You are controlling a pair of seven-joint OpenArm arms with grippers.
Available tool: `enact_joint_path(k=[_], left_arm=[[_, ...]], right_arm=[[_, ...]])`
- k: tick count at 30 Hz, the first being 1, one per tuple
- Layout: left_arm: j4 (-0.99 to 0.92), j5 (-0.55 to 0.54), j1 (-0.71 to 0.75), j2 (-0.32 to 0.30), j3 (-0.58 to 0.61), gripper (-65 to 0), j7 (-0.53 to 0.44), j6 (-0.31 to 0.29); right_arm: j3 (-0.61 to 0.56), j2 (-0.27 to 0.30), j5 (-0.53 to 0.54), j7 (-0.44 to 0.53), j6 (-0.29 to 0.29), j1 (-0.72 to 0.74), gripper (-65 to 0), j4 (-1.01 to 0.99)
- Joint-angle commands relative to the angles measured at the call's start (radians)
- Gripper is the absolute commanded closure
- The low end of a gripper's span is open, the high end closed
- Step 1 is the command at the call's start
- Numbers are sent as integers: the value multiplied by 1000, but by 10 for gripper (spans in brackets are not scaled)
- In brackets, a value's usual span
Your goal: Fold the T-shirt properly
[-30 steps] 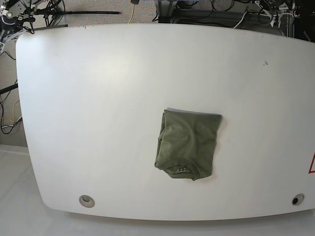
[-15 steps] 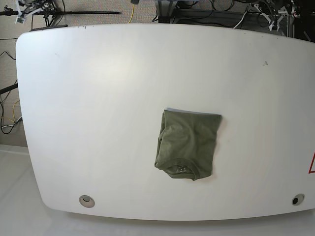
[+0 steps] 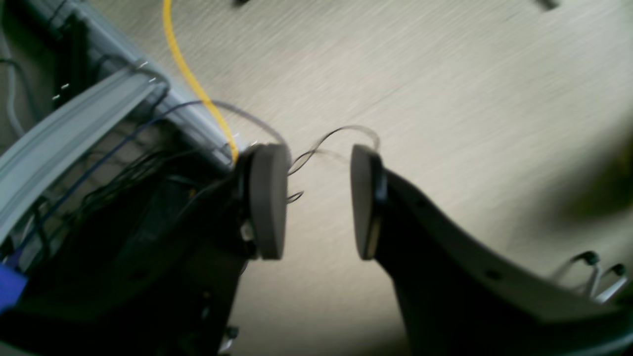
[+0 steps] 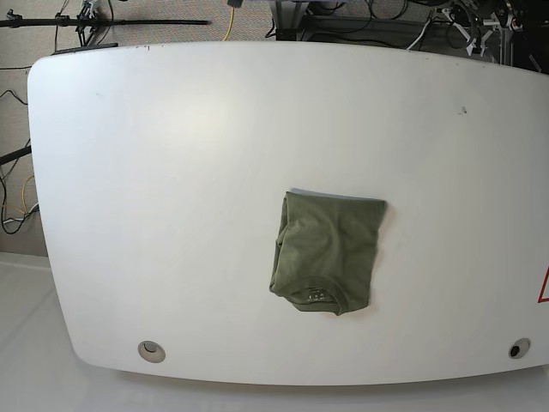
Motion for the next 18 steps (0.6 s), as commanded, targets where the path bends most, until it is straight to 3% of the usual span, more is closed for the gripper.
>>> enact_joint_path(k=[1, 4, 12, 18], left_arm=[[6, 3, 1, -16, 0, 0, -3, 2], [4, 5, 1, -9, 22, 0, -3, 2], [4, 3, 8, 44, 157, 0, -8, 8], [3, 5, 24, 99, 249, 0, -74, 18]], right_arm=[[-27, 21, -17, 39, -3, 8, -209, -48], [-72, 9, -54, 62, -3, 24, -209, -84], [-188, -86, -163, 73, -3, 68, -209, -104], [-262, -149, -230, 73, -3, 94, -209, -109]])
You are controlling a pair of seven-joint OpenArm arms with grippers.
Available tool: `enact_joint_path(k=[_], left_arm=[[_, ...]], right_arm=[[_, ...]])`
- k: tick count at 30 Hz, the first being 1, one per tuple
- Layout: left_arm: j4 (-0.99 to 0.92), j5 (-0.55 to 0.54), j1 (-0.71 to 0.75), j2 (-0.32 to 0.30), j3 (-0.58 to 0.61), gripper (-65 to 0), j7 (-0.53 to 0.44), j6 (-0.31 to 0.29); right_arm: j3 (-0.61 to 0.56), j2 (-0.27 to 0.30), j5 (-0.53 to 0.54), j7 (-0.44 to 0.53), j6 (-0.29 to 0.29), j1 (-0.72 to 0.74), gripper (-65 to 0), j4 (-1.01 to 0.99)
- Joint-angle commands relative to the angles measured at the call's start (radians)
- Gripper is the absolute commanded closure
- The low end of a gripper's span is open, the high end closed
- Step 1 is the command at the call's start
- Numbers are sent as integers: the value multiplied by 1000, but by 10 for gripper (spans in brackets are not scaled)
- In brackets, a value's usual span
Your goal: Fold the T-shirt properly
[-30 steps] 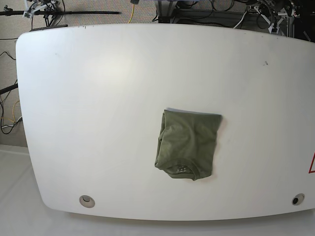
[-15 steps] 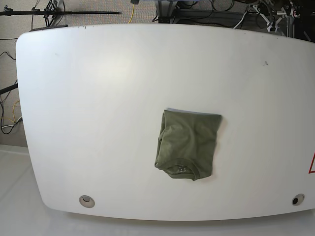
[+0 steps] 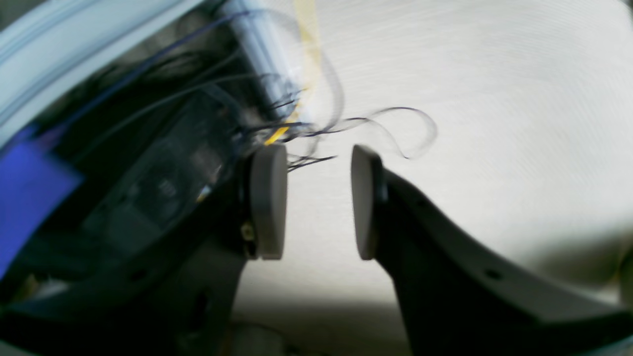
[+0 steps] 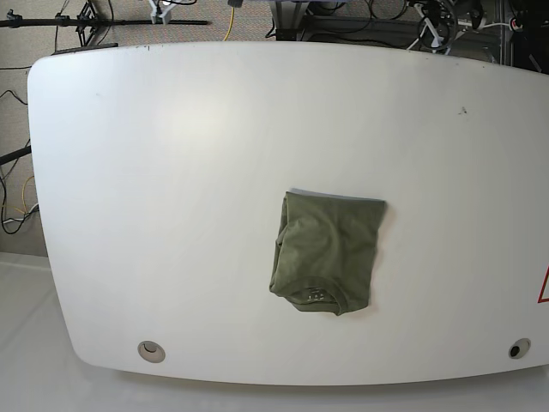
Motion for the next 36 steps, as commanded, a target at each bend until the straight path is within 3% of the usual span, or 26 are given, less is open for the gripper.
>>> enact_joint_path(k=[1, 9, 14, 21, 27, 36], left_arm=[[4, 5, 15, 7, 34, 0, -25, 17], [-30, 5, 30, 76, 230, 0, -75, 189], [-134, -1, 27, 85, 333, 0, -77, 295], [-244, 2, -14, 105, 437, 0, -71, 399], [-274, 2, -20, 120, 480, 0, -54, 438], [-278, 5, -40, 140, 497, 0, -40, 439]], right_arm=[[-17, -11, -32, 0, 7, 1, -209, 5], [-102, -59, -53, 0, 6, 26, -209, 5], [-143, -80, -50, 0, 6, 29, -209, 5], [-152, -97, -50, 1, 6, 38, -209, 5], [-151, -112, -49, 24, 6, 40, -209, 5], [-151, -119, -49, 24, 6, 41, -209, 5]])
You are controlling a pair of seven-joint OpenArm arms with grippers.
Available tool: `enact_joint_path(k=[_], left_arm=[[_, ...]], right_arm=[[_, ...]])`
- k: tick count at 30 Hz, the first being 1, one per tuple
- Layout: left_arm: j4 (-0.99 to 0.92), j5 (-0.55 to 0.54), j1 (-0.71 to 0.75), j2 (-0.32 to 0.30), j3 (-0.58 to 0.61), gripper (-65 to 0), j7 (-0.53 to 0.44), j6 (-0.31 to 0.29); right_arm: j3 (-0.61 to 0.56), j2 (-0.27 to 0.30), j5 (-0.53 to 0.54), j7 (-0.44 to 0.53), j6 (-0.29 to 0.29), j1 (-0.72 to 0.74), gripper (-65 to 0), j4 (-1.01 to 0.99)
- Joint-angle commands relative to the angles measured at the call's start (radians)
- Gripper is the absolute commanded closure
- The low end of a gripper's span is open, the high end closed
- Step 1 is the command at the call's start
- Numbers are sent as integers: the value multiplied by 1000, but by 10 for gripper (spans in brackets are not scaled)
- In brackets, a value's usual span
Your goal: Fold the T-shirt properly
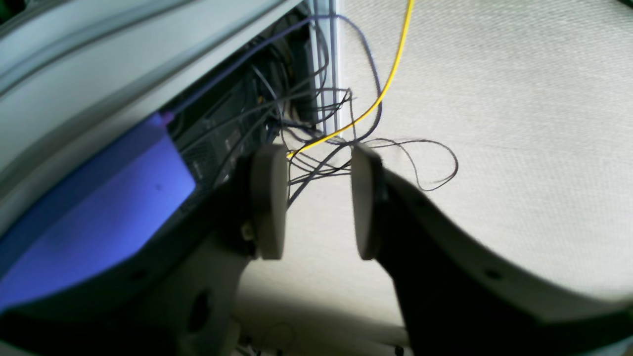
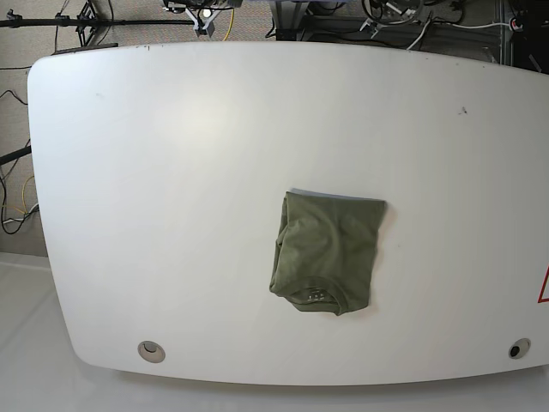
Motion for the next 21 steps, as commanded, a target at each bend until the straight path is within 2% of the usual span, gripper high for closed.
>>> enact_joint_path(k=[1, 8, 21], left_arm=[[-1, 5, -9, -3, 15, 0, 6, -2], [3, -1, -24, -3, 64, 0, 5, -2], [5, 4, -42, -3, 70, 0, 3, -2]], right_arm=[[2, -6, 4, -5, 10, -2, -209, 4], [-3, -31, -1, -5, 10, -2, -209, 4], [-1, -51, -1, -5, 10, -6, -209, 4]])
